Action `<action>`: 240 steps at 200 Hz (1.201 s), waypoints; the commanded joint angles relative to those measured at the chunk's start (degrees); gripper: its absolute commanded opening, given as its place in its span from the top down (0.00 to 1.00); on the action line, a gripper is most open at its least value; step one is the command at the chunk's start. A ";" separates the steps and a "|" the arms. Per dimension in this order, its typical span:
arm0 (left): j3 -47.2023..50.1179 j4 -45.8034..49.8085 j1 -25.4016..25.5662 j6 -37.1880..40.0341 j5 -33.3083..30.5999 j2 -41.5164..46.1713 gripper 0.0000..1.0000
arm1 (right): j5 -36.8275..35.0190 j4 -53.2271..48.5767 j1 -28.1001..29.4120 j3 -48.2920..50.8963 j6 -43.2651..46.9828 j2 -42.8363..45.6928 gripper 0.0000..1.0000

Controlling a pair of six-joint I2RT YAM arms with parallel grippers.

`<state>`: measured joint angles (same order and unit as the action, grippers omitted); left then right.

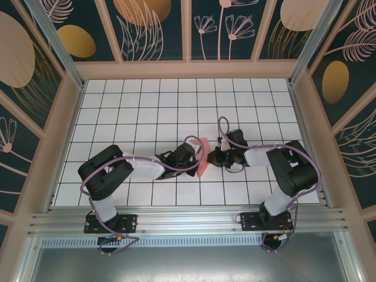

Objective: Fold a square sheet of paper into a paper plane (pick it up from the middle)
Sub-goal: Third fold the triangle at the center of the table.

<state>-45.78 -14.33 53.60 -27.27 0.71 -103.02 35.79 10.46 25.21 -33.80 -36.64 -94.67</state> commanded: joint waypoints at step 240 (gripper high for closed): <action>0.25 7.38 -0.29 0.55 -0.35 -1.03 1.00 | -1.89 -0.92 5.77 3.39 -4.27 9.86 0.94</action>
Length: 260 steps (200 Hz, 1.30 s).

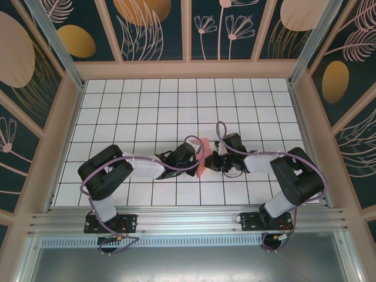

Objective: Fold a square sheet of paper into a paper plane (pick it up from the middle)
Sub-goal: Third fold the triangle at the center of the table.

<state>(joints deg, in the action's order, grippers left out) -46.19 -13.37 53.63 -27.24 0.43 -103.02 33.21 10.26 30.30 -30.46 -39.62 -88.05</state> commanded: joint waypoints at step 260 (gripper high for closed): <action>1.00 5.21 -0.31 0.28 1.71 -1.22 1.00 | -0.74 3.64 6.82 2.75 -7.66 -1.49 0.93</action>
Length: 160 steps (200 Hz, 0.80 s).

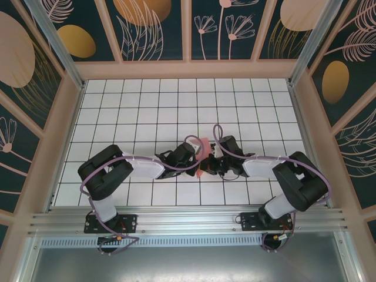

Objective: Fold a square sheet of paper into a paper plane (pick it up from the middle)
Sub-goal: Third fold the triangle at the center of the table.

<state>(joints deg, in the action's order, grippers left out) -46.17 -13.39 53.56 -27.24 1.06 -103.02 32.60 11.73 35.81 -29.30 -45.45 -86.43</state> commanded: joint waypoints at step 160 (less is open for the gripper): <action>0.99 5.04 -0.27 0.30 1.10 -1.55 1.00 | -0.14 11.09 4.25 6.71 -7.25 -2.68 0.94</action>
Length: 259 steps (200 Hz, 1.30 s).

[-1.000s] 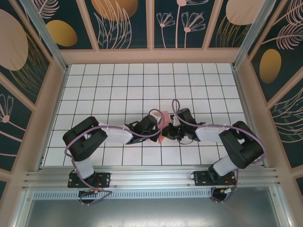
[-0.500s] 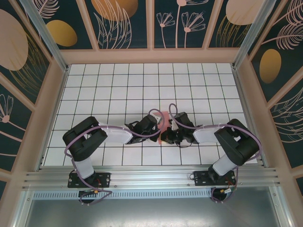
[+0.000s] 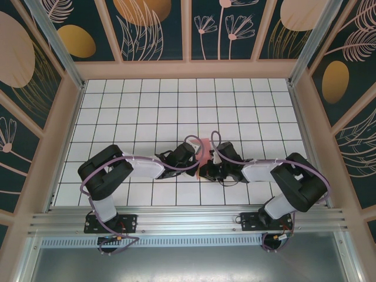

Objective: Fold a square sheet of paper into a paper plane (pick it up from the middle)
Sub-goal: Third fold the triangle at the center of the table.

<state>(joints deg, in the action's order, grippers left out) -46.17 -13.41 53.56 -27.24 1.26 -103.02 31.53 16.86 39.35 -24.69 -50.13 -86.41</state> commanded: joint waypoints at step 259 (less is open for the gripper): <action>0.23 7.27 -0.23 0.78 -1.26 -0.76 1.00 | -6.43 -9.60 -9.15 -2.87 6.48 9.94 0.92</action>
<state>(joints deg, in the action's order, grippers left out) -46.28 -13.19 53.56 -27.24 0.89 -103.02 25.93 9.15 35.24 -26.44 -47.72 -77.69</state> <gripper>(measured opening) 0.067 0.076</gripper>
